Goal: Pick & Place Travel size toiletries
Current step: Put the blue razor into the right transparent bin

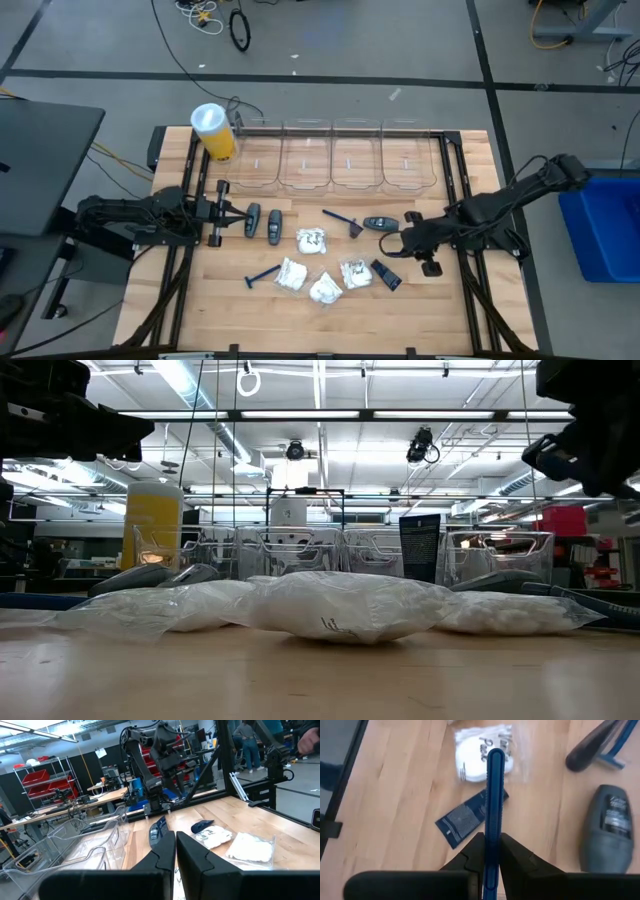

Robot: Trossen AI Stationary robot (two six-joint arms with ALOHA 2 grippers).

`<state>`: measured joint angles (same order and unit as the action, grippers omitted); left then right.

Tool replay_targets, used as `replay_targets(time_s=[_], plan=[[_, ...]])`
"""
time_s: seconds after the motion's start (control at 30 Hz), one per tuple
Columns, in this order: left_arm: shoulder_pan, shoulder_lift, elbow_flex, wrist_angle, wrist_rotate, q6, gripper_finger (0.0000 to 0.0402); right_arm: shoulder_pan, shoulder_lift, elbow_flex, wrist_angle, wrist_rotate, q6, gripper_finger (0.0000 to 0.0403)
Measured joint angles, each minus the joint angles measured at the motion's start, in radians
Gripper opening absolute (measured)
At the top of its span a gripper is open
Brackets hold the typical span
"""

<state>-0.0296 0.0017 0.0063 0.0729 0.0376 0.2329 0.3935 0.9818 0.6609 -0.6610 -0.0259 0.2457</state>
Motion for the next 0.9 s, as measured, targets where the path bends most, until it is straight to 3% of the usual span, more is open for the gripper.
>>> replay_targets(time_s=[0.13,0.3,0.9], plan=[[0.0,0.0,0.0,0.0,0.0,0.0,0.0024,0.0,-0.025,0.0,0.001,0.008,0.0,0.0046],[0.0,0.0,0.0,0.0,0.0,0.0,0.0024,-0.013,-0.058,0.0,0.0,0.092,-0.003,0.0046],[0.0,0.0,0.0,0.0,0.0,0.0,0.0024,-0.231,-0.151,0.0,0.001,0.225,-0.028,0.0046]])
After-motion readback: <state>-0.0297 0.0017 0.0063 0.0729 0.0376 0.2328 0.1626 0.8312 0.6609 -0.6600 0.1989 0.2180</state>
